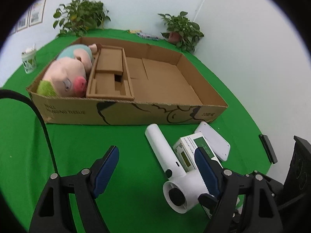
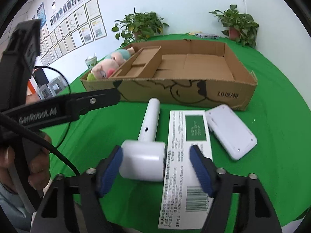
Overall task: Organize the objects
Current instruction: 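Grasp the white hair dryer by its handle with the right gripper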
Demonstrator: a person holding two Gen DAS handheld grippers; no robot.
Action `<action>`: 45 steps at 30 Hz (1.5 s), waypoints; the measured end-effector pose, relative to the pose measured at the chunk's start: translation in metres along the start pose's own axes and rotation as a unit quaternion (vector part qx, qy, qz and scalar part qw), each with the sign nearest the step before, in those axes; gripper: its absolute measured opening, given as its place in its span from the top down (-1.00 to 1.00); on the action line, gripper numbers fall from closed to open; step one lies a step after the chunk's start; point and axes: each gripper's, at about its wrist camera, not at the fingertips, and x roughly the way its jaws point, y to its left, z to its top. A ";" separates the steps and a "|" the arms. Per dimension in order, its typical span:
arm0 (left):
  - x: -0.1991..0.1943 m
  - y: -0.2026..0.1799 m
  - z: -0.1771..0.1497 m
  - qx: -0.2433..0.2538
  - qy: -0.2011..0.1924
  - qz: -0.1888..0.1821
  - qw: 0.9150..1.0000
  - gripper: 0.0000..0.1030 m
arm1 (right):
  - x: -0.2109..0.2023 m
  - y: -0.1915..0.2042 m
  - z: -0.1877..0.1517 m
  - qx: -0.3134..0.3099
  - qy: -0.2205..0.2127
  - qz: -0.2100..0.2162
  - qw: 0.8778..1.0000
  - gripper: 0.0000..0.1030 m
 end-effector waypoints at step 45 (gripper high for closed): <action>0.060 0.023 -0.022 -0.065 0.166 -0.090 0.980 0.24 | 0.025 0.051 -0.030 -0.046 0.059 0.035 0.997 -0.17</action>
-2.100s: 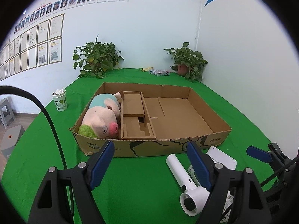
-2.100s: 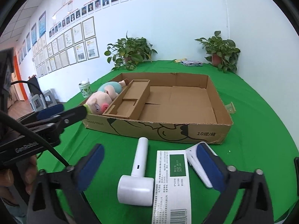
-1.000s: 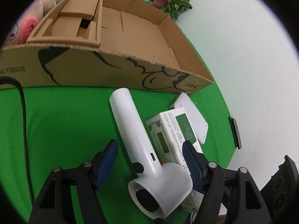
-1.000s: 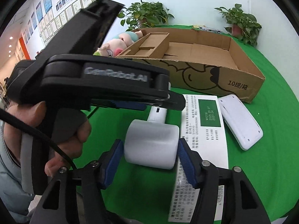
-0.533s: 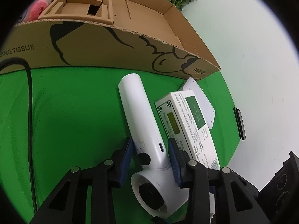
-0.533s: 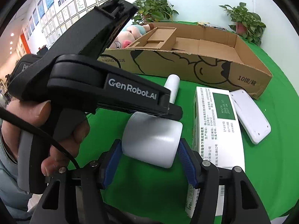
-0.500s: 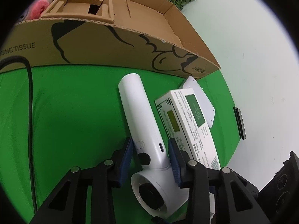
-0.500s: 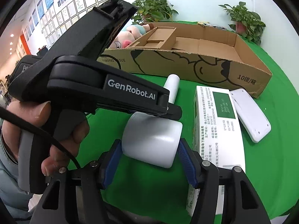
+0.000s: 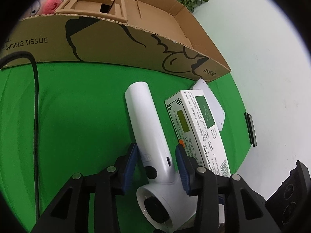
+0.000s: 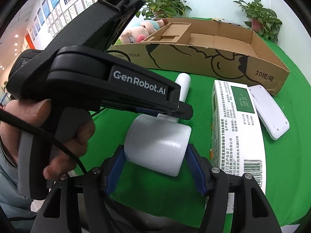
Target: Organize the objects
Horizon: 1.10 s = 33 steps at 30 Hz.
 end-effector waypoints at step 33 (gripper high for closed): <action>-0.075 -0.049 0.032 0.092 -0.108 0.035 0.989 0.31 | -0.043 0.031 0.048 -0.047 -0.107 -0.050 0.992 -0.16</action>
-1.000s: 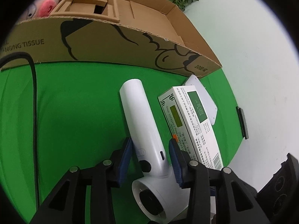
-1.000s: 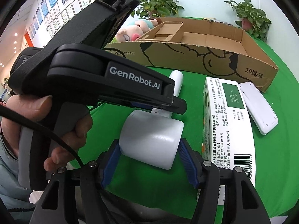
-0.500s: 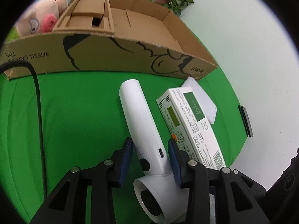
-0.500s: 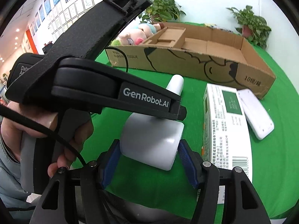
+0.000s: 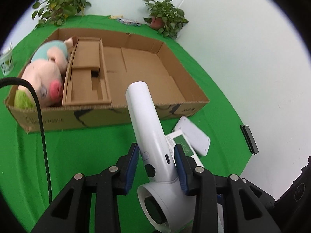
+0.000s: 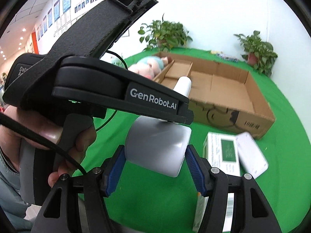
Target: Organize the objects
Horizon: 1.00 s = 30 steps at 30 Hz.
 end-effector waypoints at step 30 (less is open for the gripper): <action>0.043 0.001 0.159 0.038 0.001 0.035 0.999 0.31 | 0.061 -0.091 0.143 0.030 -0.020 0.016 0.999 -0.16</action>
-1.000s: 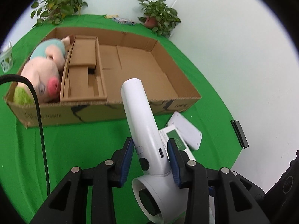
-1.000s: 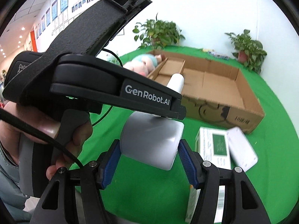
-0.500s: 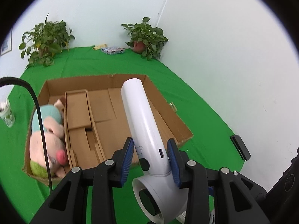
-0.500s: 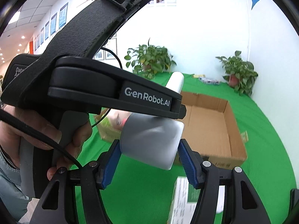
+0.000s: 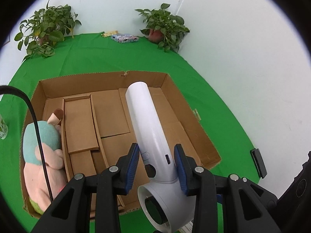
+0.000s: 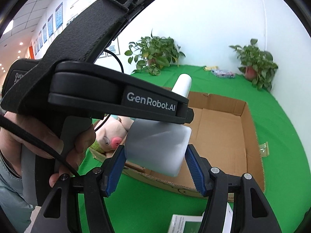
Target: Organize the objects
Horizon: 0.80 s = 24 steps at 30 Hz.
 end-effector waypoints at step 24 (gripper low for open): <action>0.110 0.042 -0.017 -0.016 0.149 0.062 0.987 0.29 | 0.120 -0.051 -0.021 0.095 0.149 0.082 0.981 -0.16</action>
